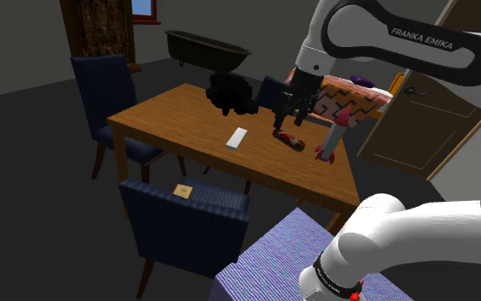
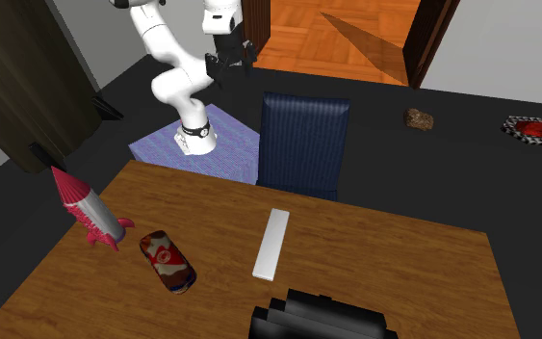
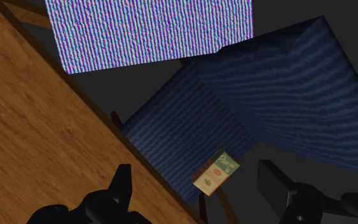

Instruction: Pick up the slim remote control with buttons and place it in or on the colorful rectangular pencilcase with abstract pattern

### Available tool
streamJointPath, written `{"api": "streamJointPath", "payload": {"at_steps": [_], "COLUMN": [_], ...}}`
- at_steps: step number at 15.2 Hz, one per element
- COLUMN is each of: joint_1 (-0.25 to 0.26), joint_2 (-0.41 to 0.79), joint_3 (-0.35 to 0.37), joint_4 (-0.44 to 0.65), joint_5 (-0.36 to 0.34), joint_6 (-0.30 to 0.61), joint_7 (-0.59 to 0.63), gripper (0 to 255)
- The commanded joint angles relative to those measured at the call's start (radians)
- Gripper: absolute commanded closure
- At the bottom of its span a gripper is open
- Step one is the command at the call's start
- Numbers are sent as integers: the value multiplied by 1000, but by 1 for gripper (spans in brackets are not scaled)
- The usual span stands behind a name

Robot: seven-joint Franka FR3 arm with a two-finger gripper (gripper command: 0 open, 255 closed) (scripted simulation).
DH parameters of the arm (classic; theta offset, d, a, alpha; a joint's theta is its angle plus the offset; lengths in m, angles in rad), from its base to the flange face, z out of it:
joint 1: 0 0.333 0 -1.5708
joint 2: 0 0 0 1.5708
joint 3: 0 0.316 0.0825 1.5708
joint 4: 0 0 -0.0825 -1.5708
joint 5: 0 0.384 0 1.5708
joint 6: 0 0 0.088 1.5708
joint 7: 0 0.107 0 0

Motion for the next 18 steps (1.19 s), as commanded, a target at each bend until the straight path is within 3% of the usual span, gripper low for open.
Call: {"api": "streamJointPath", "payload": {"at_steps": [1, 9, 18], "joint_1": [0, -50, -97], "joint_2": [0, 258, 573], "joint_3": [0, 8, -6], "joint_4": [0, 42, 179], "joint_5": [0, 2, -2], "joint_6": [0, 211, 382], "joint_7": [0, 118, 244], "gripper": [0, 0, 0]}}
